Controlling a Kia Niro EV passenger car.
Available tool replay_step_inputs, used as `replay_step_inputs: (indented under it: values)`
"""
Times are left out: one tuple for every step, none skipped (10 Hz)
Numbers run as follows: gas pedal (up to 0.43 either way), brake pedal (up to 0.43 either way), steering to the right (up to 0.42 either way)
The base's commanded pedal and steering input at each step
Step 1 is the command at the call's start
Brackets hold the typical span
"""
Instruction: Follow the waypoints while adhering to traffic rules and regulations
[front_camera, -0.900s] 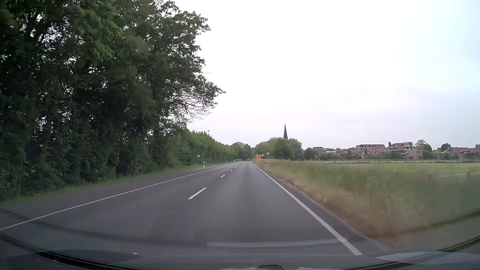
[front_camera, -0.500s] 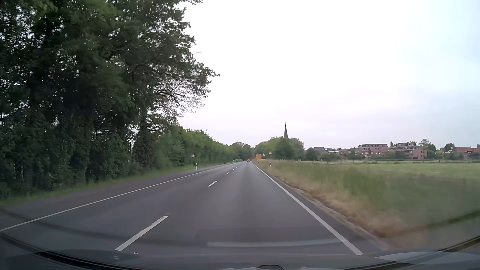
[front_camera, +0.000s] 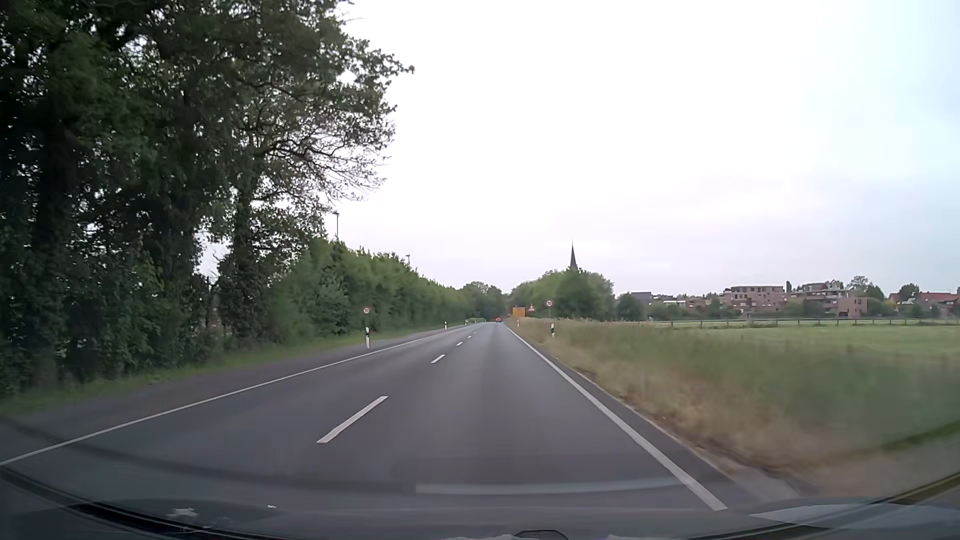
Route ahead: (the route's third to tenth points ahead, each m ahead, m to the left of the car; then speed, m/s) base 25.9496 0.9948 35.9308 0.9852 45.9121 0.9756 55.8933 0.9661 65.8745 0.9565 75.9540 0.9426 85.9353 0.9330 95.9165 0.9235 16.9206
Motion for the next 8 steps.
replay_step_inputs:
  values:
    - [0.177, 0.0, -0.001]
    - [0.189, 0.0, -0.001]
    - [0.189, 0.0, -0.002]
    - [0.189, 0.0, -0.001]
    - [0.189, 0.0, -0.001]
    - [0.189, 0.0, -0.001]
    - [0.189, 0.0, -0.001]
    - [0.189, 0.0, -0.001]
